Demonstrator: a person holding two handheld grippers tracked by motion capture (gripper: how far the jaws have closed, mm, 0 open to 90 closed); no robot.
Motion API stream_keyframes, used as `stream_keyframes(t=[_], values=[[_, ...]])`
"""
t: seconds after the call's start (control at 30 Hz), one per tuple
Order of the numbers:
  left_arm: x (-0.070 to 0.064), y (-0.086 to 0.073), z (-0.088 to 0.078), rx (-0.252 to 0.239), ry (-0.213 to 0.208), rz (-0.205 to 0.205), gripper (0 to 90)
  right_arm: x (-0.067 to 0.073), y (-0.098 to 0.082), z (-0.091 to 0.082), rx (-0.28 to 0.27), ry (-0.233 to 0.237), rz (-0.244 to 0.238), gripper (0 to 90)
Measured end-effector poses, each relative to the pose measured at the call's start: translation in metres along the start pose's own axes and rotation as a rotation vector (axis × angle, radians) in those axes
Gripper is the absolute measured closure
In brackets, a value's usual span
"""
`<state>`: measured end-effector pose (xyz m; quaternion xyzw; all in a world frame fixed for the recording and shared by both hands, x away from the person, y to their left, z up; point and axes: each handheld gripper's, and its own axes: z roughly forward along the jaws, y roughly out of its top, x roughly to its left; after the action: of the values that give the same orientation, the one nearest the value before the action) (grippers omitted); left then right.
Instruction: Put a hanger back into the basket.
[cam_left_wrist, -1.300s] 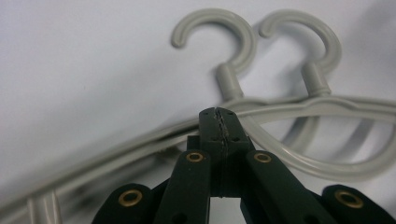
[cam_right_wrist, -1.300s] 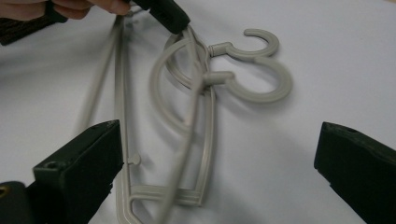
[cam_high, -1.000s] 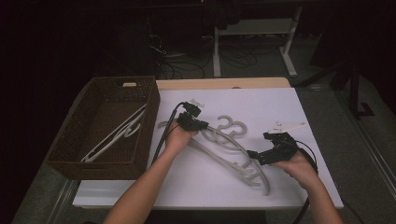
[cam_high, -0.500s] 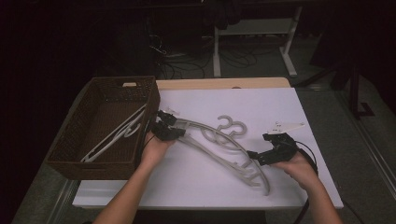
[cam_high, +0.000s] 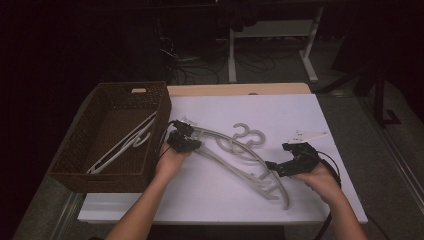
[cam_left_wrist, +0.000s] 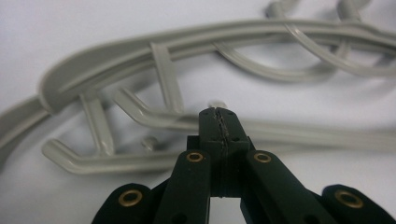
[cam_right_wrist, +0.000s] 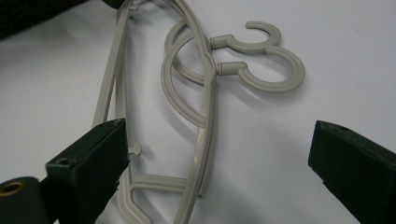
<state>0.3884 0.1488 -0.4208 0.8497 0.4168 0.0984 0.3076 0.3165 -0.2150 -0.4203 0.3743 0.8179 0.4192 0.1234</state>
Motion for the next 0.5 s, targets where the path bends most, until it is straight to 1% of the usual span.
stream_keyframes(t=[0.07,0.1,0.17,0.27,0.33,0.43,0.5], values=[[-0.004,-0.007,0.003,0.026,-0.006,0.008,90.0,0.0,0.0,-0.001,-0.005,0.0,0.004,4.9],[-0.004,-0.01,0.004,0.03,-0.007,0.011,90.0,-0.001,0.0,-0.001,-0.006,0.0,0.005,4.9],[-0.004,-0.013,0.007,0.018,-0.012,0.005,90.0,-0.001,0.0,-0.001,-0.004,0.0,0.004,4.9],[-0.002,-0.01,0.011,0.026,-0.011,-0.004,90.0,0.001,0.0,0.0,-0.002,0.001,0.0,4.9],[-0.003,-0.008,0.009,0.021,-0.007,0.002,90.0,0.001,0.0,-0.001,-0.002,0.0,-0.001,4.9],[-0.001,-0.003,0.012,0.027,0.004,0.01,90.0,0.0,0.0,-0.001,-0.005,-0.001,0.004,4.9],[0.001,0.002,0.015,0.022,0.006,0.004,90.0,-0.001,0.0,0.0,-0.002,-0.002,0.004,4.9]])
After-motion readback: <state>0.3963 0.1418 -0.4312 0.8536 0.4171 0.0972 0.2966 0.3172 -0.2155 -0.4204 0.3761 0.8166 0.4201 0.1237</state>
